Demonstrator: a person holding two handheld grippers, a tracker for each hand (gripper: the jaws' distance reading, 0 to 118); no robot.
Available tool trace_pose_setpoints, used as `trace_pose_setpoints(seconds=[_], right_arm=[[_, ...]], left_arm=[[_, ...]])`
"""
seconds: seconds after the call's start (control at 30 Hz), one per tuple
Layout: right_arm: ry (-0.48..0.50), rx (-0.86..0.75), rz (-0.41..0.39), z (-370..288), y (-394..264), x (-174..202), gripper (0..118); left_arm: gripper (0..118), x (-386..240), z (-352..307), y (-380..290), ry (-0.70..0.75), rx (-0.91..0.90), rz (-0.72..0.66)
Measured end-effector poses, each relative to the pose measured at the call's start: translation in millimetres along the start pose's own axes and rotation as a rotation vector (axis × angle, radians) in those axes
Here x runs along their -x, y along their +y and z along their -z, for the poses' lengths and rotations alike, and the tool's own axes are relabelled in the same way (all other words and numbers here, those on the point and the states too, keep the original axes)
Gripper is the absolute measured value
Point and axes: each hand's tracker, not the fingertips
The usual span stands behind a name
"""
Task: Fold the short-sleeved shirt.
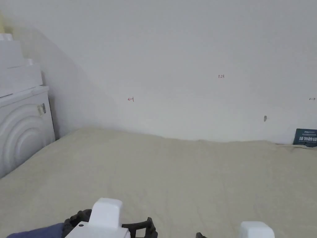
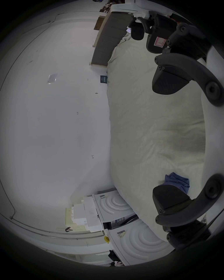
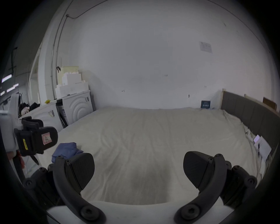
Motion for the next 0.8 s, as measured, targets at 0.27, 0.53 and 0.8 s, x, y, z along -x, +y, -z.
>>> trace_pose_setpoints(seconds=[0.27, 0.53, 0.8], right_arm=[[-0.052, 0.006, -0.023, -2.2, 4.9, 0.4, 116], [-0.046, 0.021, -0.053, -1.2, 4.9, 4.3, 116], [-0.025, 0.019, -0.028, -2.4, 5.6, 1.8, 116]], left_arm=[[118, 7.9, -3.7, -0.4, -0.005, -0.002, -0.036], [118, 12.4, -5.0, -0.3, -0.022, -0.012, -0.054], [118, 14.1, -4.8, -0.7, -0.024, -0.013, -0.058]])
